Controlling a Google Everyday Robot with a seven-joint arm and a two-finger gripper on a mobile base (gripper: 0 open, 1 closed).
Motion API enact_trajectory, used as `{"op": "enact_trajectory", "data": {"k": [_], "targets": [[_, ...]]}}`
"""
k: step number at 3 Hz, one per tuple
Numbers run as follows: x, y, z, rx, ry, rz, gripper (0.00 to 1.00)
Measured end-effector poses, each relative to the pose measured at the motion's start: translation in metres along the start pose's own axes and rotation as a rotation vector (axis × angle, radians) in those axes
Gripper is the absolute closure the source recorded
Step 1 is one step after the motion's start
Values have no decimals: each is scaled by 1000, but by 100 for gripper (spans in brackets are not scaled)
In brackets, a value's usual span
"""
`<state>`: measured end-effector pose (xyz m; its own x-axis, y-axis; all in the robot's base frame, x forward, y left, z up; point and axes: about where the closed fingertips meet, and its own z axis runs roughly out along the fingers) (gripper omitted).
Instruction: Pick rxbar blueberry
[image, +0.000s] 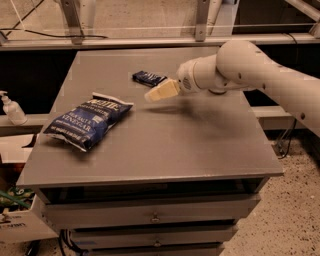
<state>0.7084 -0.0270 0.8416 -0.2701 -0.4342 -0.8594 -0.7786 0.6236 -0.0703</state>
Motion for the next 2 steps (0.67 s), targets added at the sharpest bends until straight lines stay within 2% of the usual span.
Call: {"op": "enact_trajectory", "data": {"k": [2], "targets": [[-8, -8, 35, 8, -45, 39, 0]]}}
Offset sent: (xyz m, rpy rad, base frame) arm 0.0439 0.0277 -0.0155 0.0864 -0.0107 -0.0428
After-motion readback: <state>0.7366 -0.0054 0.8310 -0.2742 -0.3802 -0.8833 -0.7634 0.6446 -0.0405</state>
